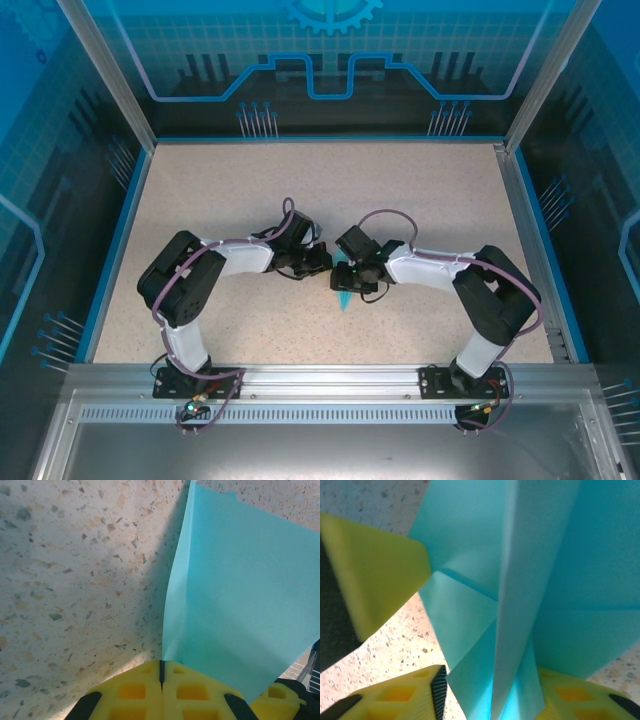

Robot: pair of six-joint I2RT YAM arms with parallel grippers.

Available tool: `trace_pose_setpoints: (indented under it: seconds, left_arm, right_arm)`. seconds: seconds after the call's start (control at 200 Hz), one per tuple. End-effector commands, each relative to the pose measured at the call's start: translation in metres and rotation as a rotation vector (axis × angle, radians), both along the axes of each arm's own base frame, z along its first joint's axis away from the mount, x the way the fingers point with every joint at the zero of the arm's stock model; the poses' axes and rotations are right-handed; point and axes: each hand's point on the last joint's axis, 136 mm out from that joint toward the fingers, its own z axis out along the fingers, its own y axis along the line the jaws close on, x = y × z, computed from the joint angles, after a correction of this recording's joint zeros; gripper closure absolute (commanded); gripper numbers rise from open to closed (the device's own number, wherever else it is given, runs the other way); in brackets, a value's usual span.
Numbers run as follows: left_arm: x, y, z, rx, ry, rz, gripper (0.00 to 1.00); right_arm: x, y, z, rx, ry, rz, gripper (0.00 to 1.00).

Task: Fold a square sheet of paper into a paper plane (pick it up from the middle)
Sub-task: Move the paper plane to the center of the table.

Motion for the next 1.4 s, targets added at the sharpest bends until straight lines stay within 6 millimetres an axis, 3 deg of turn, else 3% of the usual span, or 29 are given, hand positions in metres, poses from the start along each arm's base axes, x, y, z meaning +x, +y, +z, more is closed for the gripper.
trace_pose_setpoints:
  seconds: [0.0, 0.2, 0.41, 0.53, 0.66, 0.945, 1.286, 1.396]
  left_arm:
    - [-0.002, 0.005, -0.009, 0.013, 0.017, 0.012, 1.00]
    - [-0.003, 0.007, -0.010, 0.021, 0.019, 0.014, 1.00]
    - [-0.004, 0.008, -0.008, 0.023, 0.017, 0.017, 1.00]
    - [-0.003, 0.015, -0.001, 0.039, 0.015, 0.044, 0.88]
    - [0.001, 0.031, 0.015, 0.078, 0.003, 0.095, 0.64]
    - [0.007, 0.089, 0.038, 0.213, -0.049, 0.262, 0.50]
    - [-0.001, 0.152, 0.046, 0.376, -0.085, 0.431, 0.14]
    - [-0.004, 0.171, 0.046, 0.425, -0.079, 0.475, 0.05]
  right_arm:
    - [0.001, -0.001, 0.001, -0.033, -0.005, -0.057, 0.60]
    - [0.006, -0.005, 0.005, -0.063, -0.019, -0.086, 0.71]
    - [0.004, -0.007, -0.003, -0.103, 0.013, -0.083, 0.80]
    - [0.003, -0.010, -0.007, -0.134, 0.028, -0.084, 0.83]
    - [0.005, -0.011, -0.008, -0.165, 0.029, -0.069, 0.86]
    - [0.007, -0.009, -0.015, -0.230, 0.047, -0.045, 0.84]
    - [0.003, -0.011, -0.027, -0.298, 0.071, -0.041, 0.89]
    - [0.009, -0.007, -0.017, -0.297, 0.048, -0.028, 0.92]
